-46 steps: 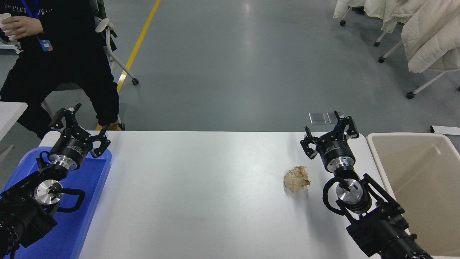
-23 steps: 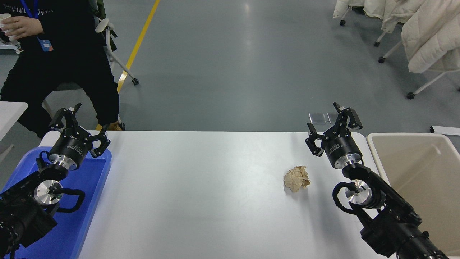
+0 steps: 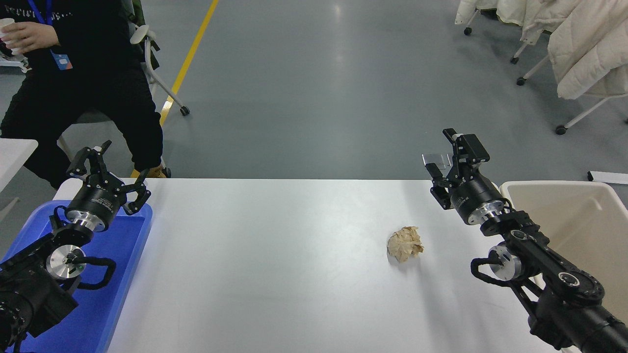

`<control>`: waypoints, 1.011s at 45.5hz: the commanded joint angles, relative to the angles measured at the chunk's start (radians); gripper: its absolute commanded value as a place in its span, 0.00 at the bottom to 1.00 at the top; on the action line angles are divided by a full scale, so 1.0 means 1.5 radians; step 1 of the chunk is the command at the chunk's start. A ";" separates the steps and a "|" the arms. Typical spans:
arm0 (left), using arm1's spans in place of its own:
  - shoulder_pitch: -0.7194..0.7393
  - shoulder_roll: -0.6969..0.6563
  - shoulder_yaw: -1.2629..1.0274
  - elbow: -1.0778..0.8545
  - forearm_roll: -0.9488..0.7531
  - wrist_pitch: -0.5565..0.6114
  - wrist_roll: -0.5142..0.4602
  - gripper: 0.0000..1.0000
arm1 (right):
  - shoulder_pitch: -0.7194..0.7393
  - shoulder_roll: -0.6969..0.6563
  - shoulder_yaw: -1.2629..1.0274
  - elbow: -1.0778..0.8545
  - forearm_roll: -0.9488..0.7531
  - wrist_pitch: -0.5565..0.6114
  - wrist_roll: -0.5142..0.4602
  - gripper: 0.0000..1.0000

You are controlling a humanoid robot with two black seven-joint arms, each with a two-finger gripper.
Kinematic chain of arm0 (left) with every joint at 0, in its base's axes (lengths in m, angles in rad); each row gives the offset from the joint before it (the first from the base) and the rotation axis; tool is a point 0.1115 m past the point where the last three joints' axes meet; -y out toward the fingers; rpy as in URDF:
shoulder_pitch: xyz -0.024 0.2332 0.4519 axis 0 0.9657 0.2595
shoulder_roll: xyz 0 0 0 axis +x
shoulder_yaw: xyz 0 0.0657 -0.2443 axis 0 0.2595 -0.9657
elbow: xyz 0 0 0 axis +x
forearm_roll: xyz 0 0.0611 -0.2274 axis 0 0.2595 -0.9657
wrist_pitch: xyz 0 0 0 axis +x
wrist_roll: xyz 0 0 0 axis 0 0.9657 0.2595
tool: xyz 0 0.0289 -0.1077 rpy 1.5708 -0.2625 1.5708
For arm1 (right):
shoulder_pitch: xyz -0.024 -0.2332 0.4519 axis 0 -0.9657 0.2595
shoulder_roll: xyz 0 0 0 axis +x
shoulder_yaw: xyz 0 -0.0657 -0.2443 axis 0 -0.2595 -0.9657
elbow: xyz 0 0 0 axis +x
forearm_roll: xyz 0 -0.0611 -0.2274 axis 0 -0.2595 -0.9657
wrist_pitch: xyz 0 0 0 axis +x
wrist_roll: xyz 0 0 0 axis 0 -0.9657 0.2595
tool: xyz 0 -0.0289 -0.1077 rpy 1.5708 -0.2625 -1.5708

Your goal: Clean the table surface

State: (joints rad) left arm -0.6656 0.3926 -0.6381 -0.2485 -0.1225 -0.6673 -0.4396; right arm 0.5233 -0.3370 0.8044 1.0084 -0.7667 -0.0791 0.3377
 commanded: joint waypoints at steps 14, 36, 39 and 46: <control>0.000 0.000 0.000 0.000 0.000 0.000 0.001 1.00 | 0.289 -0.225 -0.569 0.081 -0.001 -0.009 -0.149 1.00; 0.000 0.000 0.000 0.000 0.000 0.000 0.001 1.00 | 0.409 -0.185 -0.650 0.131 0.001 0.103 -0.418 1.00; 0.001 0.000 0.000 0.000 0.000 0.000 0.001 1.00 | 0.407 -0.162 -0.650 0.127 0.000 0.103 -0.419 1.00; 0.000 0.000 0.000 0.000 0.000 0.000 0.001 1.00 | 0.396 -0.120 -0.650 0.106 0.000 0.103 -0.420 1.00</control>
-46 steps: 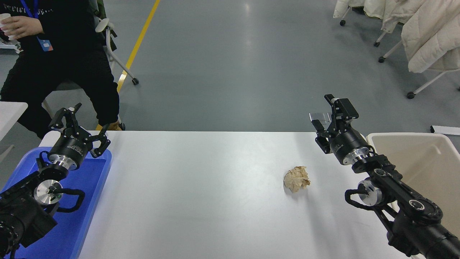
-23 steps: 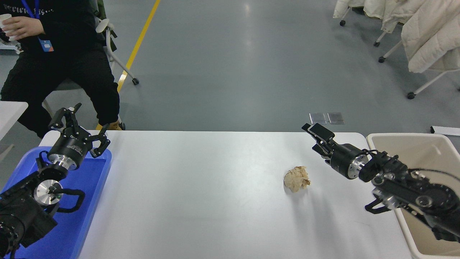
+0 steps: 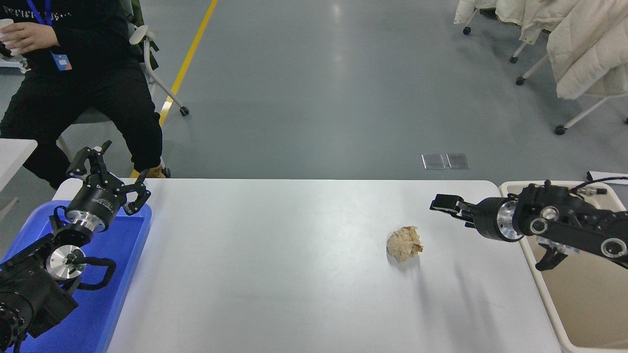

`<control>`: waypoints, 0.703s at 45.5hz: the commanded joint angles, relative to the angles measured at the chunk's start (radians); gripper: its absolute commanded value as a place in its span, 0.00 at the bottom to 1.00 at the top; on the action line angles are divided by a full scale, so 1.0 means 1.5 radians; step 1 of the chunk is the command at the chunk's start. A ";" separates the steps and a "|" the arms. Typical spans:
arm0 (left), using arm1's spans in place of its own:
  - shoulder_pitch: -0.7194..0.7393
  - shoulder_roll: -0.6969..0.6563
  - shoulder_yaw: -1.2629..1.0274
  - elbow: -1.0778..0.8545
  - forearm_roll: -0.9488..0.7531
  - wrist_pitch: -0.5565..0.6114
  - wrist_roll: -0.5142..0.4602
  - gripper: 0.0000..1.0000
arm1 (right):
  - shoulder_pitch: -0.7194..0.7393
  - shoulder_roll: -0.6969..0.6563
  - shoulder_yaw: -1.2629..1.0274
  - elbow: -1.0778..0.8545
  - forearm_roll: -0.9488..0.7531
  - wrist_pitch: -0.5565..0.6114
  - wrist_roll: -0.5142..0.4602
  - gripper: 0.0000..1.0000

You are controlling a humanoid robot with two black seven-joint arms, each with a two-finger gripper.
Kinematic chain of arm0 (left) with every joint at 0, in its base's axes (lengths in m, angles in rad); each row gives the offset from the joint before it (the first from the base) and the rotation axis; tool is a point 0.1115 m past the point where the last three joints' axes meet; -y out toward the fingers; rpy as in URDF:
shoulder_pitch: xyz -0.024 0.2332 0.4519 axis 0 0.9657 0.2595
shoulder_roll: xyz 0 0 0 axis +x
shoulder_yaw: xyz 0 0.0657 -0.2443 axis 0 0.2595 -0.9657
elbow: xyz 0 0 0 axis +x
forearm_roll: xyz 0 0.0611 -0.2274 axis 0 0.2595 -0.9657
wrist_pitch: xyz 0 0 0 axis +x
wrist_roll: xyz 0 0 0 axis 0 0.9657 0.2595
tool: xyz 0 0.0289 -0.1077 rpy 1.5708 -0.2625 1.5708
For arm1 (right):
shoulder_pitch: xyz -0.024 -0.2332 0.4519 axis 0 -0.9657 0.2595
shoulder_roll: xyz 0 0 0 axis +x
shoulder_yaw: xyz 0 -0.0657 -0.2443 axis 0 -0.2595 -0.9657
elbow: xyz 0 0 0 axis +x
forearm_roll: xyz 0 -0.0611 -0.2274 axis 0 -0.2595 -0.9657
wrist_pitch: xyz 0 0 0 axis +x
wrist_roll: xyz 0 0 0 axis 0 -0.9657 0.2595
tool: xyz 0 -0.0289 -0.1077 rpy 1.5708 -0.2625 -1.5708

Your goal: Clean the table surface

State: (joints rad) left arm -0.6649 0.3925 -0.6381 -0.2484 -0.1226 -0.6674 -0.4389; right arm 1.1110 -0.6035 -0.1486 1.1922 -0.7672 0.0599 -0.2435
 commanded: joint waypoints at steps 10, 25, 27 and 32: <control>0.000 0.000 0.000 0.000 0.000 0.000 0.000 1.00 | -0.025 0.121 -0.015 -0.086 -0.004 0.010 -0.031 1.00; 0.000 0.000 0.000 0.000 0.000 0.000 0.000 1.00 | -0.055 0.164 -0.014 -0.168 -0.013 0.010 -0.026 1.00; 0.000 0.000 0.000 0.000 0.000 0.000 -0.001 1.00 | -0.055 0.169 -0.014 -0.174 -0.013 0.010 -0.025 1.00; 0.000 0.000 0.000 0.000 0.000 0.000 0.000 1.00 | -0.061 0.171 -0.014 -0.193 -0.018 0.010 -0.024 1.00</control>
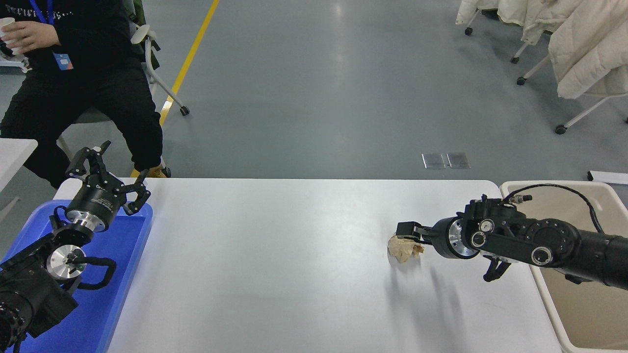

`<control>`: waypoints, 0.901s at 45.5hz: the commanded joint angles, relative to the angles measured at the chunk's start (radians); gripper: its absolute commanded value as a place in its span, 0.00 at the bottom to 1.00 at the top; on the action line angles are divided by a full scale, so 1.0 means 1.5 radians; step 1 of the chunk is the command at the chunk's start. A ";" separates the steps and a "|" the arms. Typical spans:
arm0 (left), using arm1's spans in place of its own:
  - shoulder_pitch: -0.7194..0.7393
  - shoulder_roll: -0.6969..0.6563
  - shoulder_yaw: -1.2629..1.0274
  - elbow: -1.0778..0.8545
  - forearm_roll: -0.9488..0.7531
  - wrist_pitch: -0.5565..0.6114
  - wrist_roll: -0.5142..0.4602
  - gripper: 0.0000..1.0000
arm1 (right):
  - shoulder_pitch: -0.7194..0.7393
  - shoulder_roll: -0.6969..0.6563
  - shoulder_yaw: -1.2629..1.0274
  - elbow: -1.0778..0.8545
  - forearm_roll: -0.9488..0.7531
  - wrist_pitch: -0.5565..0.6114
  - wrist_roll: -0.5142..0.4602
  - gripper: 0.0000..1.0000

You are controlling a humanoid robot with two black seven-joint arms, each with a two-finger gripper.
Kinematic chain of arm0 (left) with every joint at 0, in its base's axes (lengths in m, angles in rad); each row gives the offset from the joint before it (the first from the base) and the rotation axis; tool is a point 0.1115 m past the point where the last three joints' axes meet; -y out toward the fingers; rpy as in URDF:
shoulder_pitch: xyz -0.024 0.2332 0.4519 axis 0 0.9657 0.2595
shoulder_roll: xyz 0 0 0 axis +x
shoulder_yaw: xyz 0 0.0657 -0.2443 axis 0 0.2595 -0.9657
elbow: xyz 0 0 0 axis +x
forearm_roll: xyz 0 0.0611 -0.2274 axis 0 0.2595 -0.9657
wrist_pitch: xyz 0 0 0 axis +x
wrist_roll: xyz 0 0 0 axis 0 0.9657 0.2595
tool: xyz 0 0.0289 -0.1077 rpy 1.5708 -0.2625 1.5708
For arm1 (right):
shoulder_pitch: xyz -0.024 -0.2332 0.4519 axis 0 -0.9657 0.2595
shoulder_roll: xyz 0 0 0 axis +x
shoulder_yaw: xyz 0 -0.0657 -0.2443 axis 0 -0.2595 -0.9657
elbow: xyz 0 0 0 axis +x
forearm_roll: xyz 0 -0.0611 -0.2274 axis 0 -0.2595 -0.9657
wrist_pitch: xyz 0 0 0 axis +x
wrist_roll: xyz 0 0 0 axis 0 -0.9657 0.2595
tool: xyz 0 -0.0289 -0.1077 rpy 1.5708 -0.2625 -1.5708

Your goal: Clean the table surface

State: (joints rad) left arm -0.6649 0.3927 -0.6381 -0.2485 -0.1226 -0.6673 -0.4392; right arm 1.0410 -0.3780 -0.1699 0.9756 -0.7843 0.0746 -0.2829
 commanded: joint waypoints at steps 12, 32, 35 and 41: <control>-0.001 0.000 0.000 0.000 0.000 0.000 0.000 1.00 | -0.014 0.064 0.005 -0.075 -0.016 0.000 0.002 1.00; -0.001 0.000 0.000 0.000 0.000 0.000 0.000 1.00 | -0.031 0.125 0.013 -0.138 -0.016 -0.006 0.003 1.00; 0.000 0.000 0.000 0.000 0.000 0.000 -0.001 1.00 | -0.032 0.136 0.013 -0.156 -0.016 -0.007 0.003 1.00; 0.000 0.000 0.000 0.000 0.000 0.000 -0.001 1.00 | -0.032 0.148 0.013 -0.177 -0.016 -0.008 0.005 0.84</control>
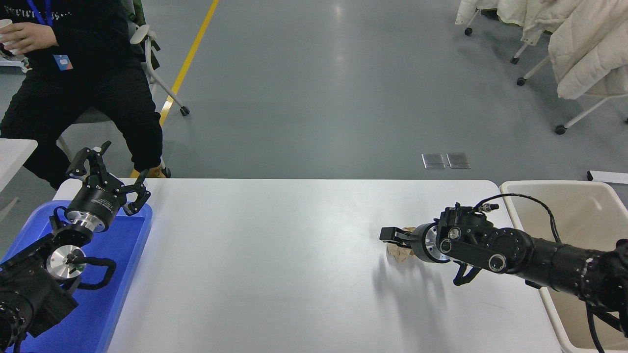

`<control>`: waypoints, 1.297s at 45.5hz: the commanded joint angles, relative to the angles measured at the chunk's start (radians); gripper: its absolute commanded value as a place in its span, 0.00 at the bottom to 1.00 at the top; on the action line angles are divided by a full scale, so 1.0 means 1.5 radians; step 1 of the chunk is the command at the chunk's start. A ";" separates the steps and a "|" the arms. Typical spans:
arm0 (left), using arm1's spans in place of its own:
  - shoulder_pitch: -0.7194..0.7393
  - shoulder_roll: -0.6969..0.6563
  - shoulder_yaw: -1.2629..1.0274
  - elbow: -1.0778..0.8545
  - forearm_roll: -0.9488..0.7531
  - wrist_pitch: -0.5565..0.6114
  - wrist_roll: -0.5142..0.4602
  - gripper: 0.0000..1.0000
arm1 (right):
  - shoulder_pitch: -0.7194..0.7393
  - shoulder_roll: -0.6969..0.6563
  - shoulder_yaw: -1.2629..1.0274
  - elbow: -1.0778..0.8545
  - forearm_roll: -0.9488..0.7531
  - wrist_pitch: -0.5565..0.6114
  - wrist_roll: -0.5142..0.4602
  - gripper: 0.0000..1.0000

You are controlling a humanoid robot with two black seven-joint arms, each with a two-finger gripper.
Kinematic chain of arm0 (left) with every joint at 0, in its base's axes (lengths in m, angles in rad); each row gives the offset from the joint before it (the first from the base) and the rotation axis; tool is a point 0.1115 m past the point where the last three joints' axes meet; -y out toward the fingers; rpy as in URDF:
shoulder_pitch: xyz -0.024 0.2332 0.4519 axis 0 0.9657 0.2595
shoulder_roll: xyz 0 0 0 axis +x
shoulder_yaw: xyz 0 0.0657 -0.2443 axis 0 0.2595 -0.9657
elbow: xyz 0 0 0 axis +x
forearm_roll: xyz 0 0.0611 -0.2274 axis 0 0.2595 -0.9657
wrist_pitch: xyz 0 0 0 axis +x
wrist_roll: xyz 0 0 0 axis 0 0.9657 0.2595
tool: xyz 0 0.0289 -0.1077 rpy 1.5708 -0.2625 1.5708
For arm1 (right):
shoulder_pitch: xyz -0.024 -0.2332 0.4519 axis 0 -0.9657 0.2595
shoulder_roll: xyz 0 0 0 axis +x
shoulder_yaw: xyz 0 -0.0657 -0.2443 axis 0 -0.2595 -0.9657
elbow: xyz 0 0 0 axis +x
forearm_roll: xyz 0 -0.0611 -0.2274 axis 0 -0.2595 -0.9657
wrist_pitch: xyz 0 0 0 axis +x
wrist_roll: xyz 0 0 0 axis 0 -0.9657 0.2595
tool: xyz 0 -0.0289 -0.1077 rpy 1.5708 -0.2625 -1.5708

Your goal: Clean the table surface

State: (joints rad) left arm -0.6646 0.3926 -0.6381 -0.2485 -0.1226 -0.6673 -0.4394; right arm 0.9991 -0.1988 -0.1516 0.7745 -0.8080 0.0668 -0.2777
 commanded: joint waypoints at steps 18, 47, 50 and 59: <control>0.000 0.000 0.000 0.000 0.000 0.000 0.000 1.00 | 0.004 0.027 -0.003 -0.042 0.001 0.019 0.001 0.00; 0.000 0.000 0.000 0.000 0.000 0.000 0.000 1.00 | 0.069 -0.118 0.042 0.047 0.012 0.081 0.000 0.00; 0.000 0.000 0.000 0.000 0.000 0.000 0.000 1.00 | 0.087 -0.165 0.054 0.086 0.012 0.105 -0.001 0.00; 0.000 0.000 0.000 0.000 0.000 0.000 -0.001 1.00 | 0.135 -0.298 0.058 0.196 0.012 0.162 -0.007 0.00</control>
State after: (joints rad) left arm -0.6643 0.3928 -0.6381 -0.2485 -0.1226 -0.6672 -0.4395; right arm 1.1197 -0.4295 -0.0831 0.8991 -0.7902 0.2116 -0.2812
